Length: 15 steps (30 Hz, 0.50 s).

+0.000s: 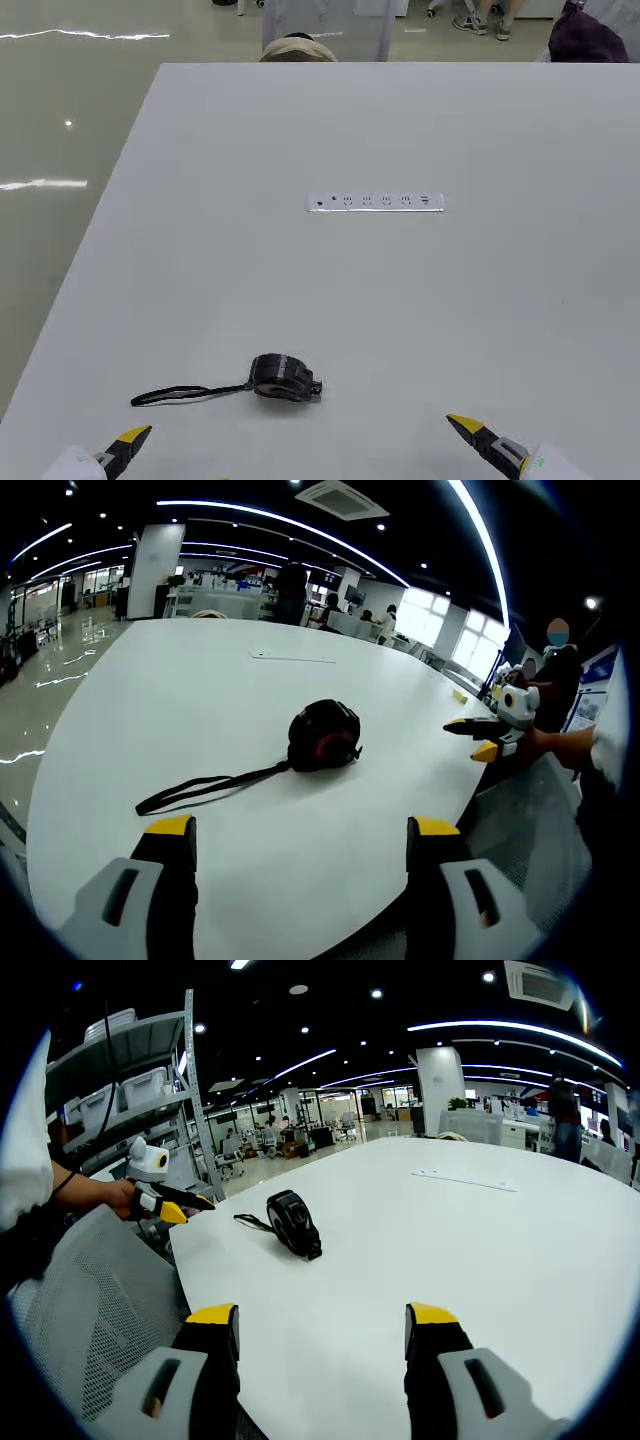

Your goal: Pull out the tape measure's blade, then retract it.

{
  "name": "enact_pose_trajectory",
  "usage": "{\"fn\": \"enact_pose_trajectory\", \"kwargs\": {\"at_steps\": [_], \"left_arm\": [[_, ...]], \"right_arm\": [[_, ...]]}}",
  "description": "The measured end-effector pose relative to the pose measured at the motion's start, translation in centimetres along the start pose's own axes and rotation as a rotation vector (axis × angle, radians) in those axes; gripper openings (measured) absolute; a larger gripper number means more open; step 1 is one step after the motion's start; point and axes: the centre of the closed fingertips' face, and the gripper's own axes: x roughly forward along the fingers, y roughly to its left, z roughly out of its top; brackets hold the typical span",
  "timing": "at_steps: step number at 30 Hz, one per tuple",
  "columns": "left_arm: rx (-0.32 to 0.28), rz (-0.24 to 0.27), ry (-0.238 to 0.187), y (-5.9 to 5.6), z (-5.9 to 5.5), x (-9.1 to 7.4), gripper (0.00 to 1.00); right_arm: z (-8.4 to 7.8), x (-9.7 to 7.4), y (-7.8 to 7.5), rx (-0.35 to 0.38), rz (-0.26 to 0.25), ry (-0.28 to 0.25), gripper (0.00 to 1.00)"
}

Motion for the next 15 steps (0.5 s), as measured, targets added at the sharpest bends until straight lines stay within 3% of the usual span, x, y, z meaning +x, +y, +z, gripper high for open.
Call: {"fn": "enact_pose_trajectory", "kwargs": {"at_steps": [15], "left_arm": [[-0.002,-0.002,-0.001,-0.12,-0.11,0.04,0.85]], "right_arm": [[0.15,-0.04,0.27,0.001,0.003,0.002,0.67]]}}
